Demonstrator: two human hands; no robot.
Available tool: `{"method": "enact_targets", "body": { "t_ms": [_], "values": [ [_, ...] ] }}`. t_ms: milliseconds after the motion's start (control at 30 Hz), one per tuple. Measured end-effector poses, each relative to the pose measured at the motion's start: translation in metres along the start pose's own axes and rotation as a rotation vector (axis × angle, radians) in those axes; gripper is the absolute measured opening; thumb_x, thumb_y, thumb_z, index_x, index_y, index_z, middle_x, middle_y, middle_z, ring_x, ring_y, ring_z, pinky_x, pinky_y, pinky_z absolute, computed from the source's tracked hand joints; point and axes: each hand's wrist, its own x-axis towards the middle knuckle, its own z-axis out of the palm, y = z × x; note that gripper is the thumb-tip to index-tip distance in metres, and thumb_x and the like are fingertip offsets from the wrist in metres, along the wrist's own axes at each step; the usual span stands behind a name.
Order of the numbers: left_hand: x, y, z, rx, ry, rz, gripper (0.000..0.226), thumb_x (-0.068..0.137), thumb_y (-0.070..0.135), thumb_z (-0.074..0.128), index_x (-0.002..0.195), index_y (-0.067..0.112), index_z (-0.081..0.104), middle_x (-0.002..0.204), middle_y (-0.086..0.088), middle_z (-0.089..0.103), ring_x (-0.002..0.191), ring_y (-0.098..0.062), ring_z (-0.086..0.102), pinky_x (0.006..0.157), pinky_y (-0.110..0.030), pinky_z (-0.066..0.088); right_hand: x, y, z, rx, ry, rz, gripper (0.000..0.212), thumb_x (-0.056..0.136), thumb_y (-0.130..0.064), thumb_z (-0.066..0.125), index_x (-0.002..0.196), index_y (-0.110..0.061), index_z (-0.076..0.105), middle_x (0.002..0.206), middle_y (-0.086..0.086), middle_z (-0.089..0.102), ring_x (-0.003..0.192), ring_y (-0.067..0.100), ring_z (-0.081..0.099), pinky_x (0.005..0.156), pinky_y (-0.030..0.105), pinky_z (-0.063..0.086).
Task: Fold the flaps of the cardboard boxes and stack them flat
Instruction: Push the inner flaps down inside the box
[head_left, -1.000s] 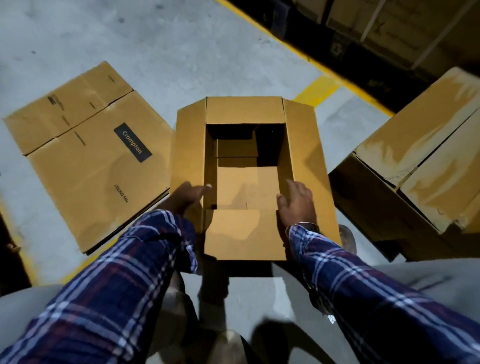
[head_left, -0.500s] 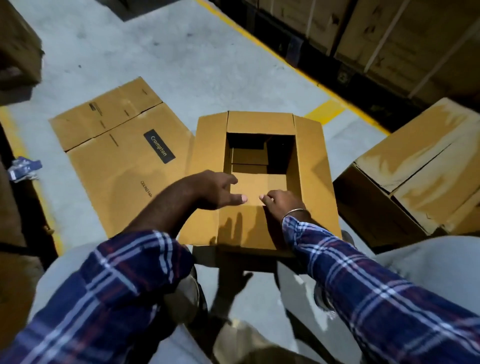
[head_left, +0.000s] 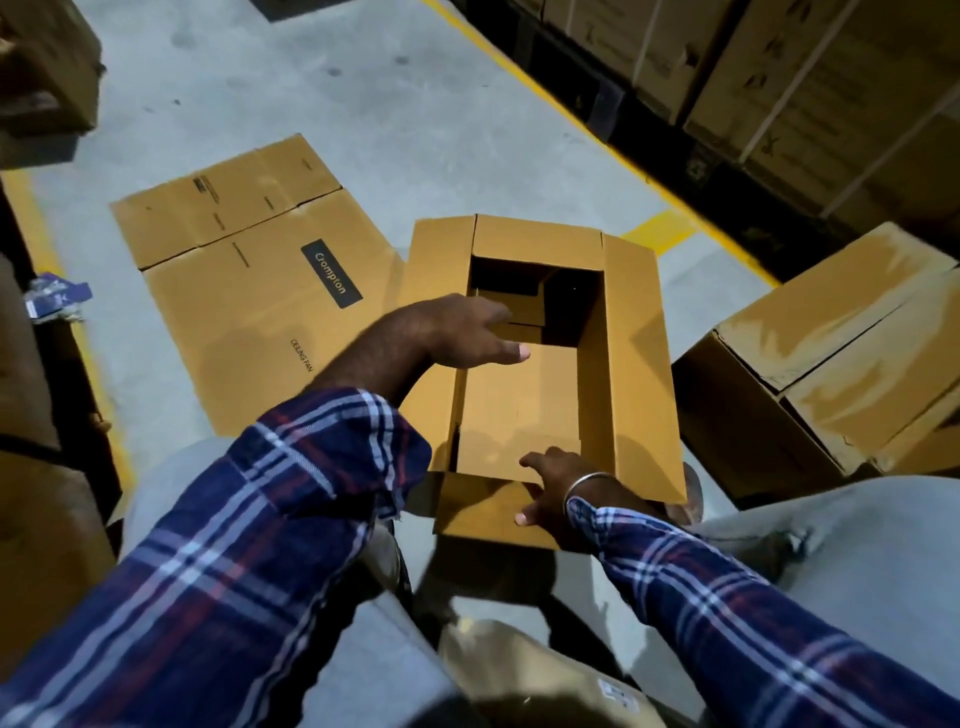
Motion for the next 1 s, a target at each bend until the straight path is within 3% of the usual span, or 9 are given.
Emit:
{"method": "enact_targets", "body": {
  "t_ms": [133, 400, 633, 800, 1000],
  "values": [
    [0.002, 0.004, 0.001, 0.054, -0.017, 0.007, 0.077, 0.101, 0.060, 0.050, 0.162, 0.018, 0.028, 0.168, -0.005, 0.028, 0.152, -0.026, 0.030, 0.117, -0.040, 0.030, 0.018, 0.001, 0.025, -0.155, 0.000, -0.011, 0.092, 0.075, -0.057, 0.082, 0.150, -0.028, 0.038, 0.144, 0.007, 0.047, 0.134, 0.032, 0.044, 0.107, 0.050, 0.042],
    [0.021, 0.015, 0.016, 0.093, -0.108, 0.016, 0.073, 0.102, 0.056, 0.050, 0.161, 0.018, 0.029, 0.161, -0.007, 0.041, 0.147, -0.026, 0.039, 0.114, -0.041, 0.036, 0.047, 0.005, 0.056, -0.208, 0.132, -0.036, 0.055, 0.085, -0.046, 0.077, 0.128, -0.021, 0.053, 0.125, 0.006, 0.061, 0.116, 0.030, 0.060, 0.090, 0.042, 0.048],
    [0.043, 0.010, 0.024, 0.139, -0.200, 0.016, 0.074, 0.103, 0.057, 0.047, 0.162, 0.017, 0.026, 0.163, -0.008, 0.037, 0.149, -0.028, 0.036, 0.117, -0.043, 0.035, 0.075, 0.010, 0.051, -0.130, 0.132, -0.086, 0.036, 0.096, -0.023, 0.056, 0.128, -0.039, 0.055, 0.117, 0.007, 0.067, 0.103, 0.031, 0.065, 0.080, 0.035, 0.050],
    [0.052, 0.008, 0.026, 0.143, -0.215, 0.010, 0.074, 0.103, 0.058, 0.046, 0.161, 0.017, 0.027, 0.162, -0.009, 0.039, 0.147, -0.028, 0.038, 0.116, -0.042, 0.037, 0.082, 0.012, 0.054, -0.155, 0.122, -0.137, 0.043, 0.097, -0.023, 0.058, 0.138, -0.035, 0.053, 0.131, 0.007, 0.061, 0.115, 0.032, 0.061, 0.093, 0.037, 0.049],
    [0.055, 0.005, 0.017, 0.151, -0.189, -0.001, 0.074, 0.103, 0.057, 0.048, 0.162, 0.020, 0.025, 0.161, -0.008, 0.039, 0.148, -0.029, 0.037, 0.116, -0.044, 0.037, 0.092, 0.010, 0.056, -0.164, 0.088, -0.087, 0.036, 0.094, -0.017, 0.059, 0.129, -0.027, 0.062, 0.127, 0.007, 0.064, 0.114, 0.032, 0.062, 0.092, 0.038, 0.050]
  ]
}}
